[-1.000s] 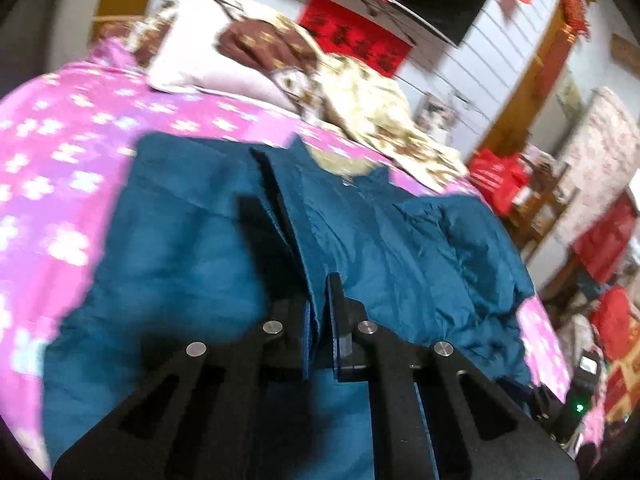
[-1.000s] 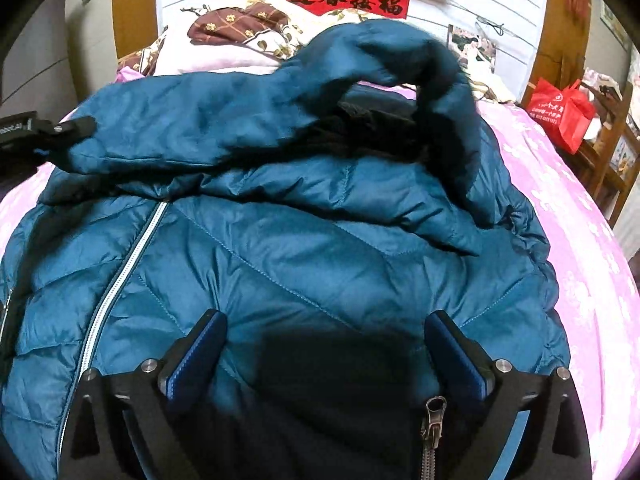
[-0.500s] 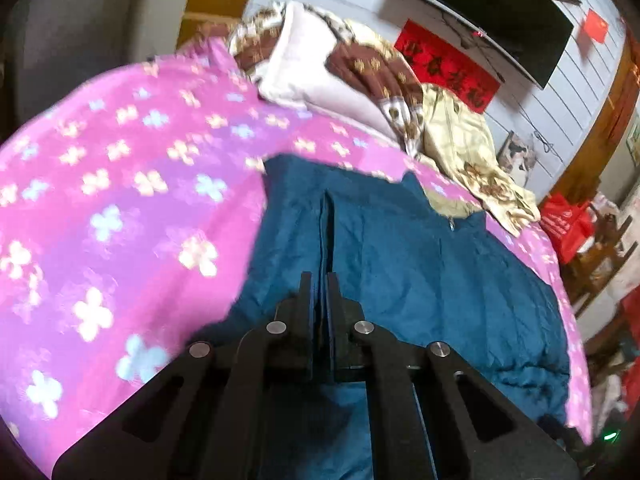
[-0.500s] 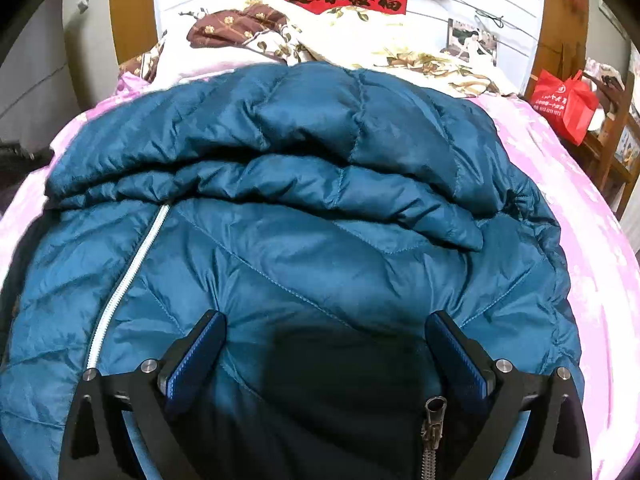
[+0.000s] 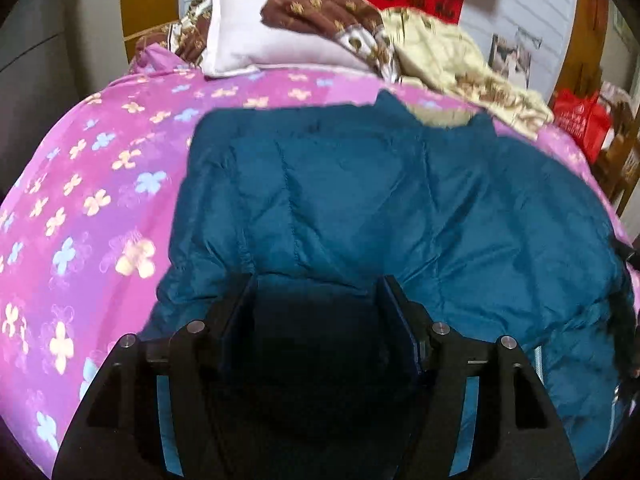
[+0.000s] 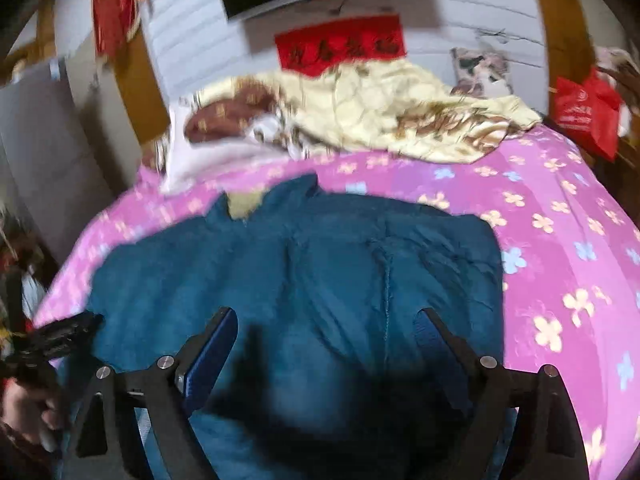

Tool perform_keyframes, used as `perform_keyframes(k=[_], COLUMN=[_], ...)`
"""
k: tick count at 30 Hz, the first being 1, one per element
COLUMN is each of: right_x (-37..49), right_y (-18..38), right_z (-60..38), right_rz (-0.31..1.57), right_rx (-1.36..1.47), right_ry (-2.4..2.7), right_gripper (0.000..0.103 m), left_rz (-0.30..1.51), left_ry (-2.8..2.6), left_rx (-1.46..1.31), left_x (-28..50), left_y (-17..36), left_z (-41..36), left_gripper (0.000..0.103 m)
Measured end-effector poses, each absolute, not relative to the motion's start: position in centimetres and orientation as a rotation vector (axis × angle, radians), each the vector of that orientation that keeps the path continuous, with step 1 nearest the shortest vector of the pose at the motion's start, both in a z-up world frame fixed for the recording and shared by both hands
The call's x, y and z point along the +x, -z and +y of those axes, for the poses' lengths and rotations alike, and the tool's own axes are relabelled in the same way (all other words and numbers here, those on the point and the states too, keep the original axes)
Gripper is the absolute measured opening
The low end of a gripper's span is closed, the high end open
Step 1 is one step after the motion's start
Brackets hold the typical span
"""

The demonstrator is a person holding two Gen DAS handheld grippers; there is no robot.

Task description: Fold large clothes

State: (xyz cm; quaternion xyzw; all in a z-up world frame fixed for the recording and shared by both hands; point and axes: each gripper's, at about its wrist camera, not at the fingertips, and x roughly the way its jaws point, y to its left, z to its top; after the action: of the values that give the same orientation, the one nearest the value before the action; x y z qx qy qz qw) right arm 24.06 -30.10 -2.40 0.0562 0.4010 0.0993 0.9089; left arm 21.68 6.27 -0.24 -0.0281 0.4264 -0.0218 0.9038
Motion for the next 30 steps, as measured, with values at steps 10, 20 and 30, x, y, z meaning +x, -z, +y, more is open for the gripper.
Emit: perform_keyframes(k=[10,20,30], right_x=[22.3,26.6,33.2], right_y=[5.3,-4.1,3.9], right_z=[-30.5,-27.7,-25.8], right_rz=[0.984,0.73,1.025], right_rx=[0.058,0.123,0.106], right_ry=[-0.218,-0.056,0.014], right_gripper=[0.09,0.09,0.097], left_rz=[0.92,0.773,0.9], left_ry=[-0.002,-0.025,-0.043], left_rx=[-0.008,-0.094,-0.105], left_x=[19.2,19.8,21.1], left_y=[0.9,-2.6,0.5], left_z=[5.1,6.4,6.6], left_gripper=[0.055,0.058,0.061])
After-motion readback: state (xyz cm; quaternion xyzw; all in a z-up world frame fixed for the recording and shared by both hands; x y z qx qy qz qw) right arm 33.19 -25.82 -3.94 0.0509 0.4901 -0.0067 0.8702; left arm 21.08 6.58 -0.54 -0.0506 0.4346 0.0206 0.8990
